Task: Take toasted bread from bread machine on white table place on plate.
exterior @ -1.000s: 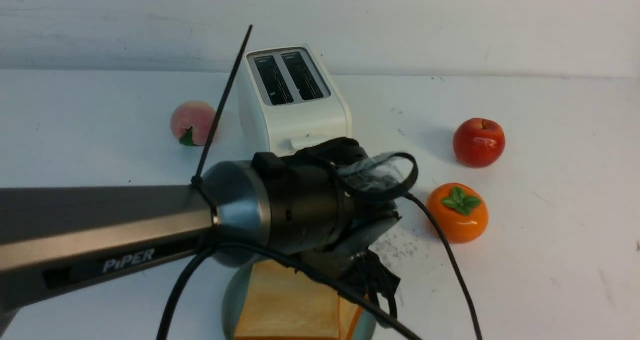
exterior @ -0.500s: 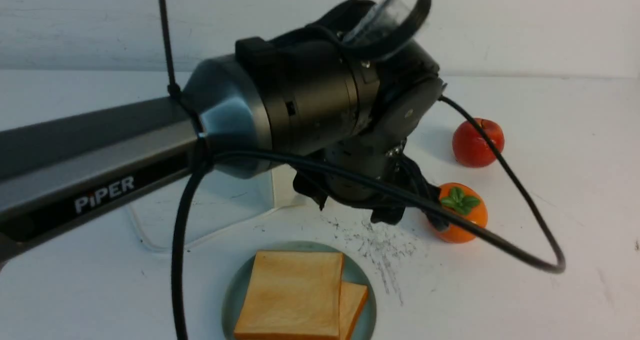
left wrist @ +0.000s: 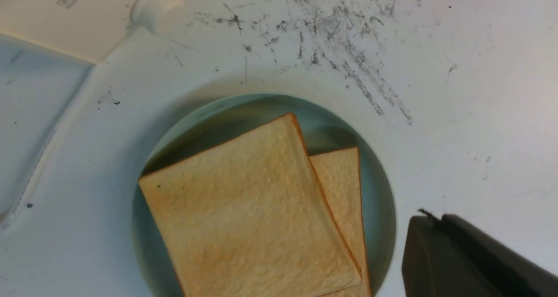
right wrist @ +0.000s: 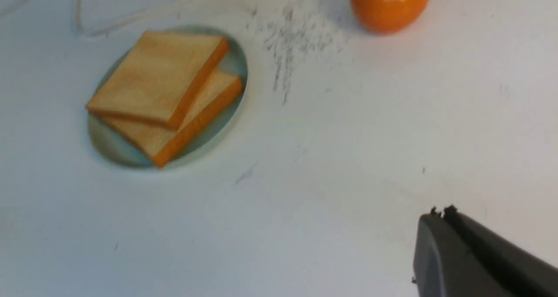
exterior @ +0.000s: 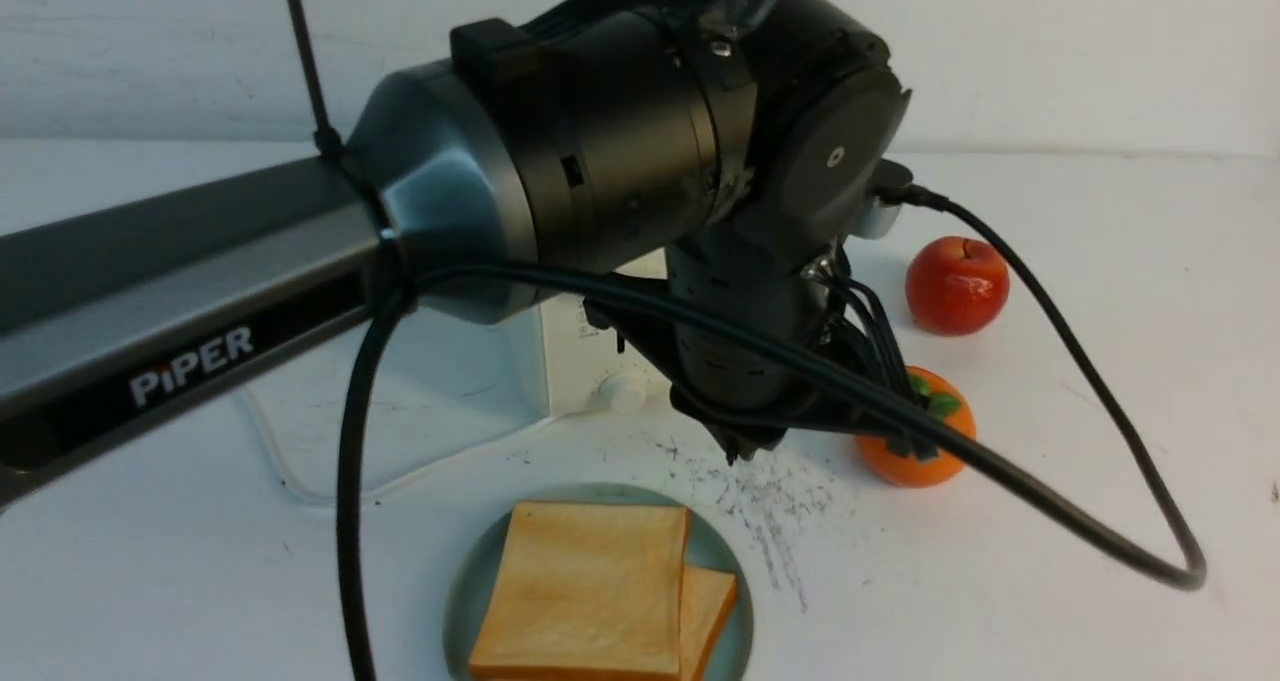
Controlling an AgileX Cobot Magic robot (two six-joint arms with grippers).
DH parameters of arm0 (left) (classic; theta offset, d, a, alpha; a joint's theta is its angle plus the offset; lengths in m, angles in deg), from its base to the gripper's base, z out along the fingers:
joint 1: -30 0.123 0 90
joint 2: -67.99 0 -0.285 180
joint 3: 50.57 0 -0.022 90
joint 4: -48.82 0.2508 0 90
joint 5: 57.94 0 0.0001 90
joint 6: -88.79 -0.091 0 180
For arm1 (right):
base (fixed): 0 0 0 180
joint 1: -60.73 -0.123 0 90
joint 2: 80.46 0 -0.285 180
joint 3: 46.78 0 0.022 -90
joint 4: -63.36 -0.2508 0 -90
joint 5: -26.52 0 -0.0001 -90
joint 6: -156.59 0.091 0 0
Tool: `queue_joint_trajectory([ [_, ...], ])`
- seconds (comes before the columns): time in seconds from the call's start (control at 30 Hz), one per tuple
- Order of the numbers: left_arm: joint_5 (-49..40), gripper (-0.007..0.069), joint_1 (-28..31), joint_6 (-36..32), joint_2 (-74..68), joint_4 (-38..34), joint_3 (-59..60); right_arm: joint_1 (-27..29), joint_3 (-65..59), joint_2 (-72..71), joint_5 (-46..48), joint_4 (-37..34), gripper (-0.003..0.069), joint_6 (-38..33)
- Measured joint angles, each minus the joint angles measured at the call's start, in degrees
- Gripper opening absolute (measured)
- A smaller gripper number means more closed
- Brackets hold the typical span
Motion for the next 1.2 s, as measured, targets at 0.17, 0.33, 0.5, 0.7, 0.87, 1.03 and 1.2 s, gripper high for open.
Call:
queue_joint_trajectory([
  [0.17,0.0,-0.0014,0.0,-0.1,0.0,0.0,0.0,0.0,-6.5,0.0,-16.2,-0.4,-0.0018,0.1],
  [0.33,0.0,-0.0014,0.0,-0.1,0.0,0.0,0.0,0.0,-8.6,0.0,-23.0,-0.5,-0.0015,0.1],
  [0.5,-0.1,-0.0014,0.0,-0.1,0.0,0.0,0.0,0.0,-8.8,0.0,-22.7,-0.6,-0.0010,0.1],
  [0.7,-0.8,-0.0014,0.0,-0.1,0.0,0.5,0.0,0.0,-8.8,0.0,-22.7,-0.6,-0.0008,0.1],
  [0.87,-0.9,-0.0014,0.0,-0.1,0.0,2.4,0.0,0.0,-8.8,0.0,-22.7,-0.6,-0.0003,0.2],
  [1.03,-0.2,-0.0014,0.0,-0.1,0.0,2.6,0.0,0.0,-8.8,0.0,-22.7,-0.7,0.0001,0.2],
  [1.2,0.2,-0.0014,0.0,-0.1,-0.1,2.3,0.0,0.1,-9.8,-0.7,-23.3,2.2,0.0005,0.2],
])
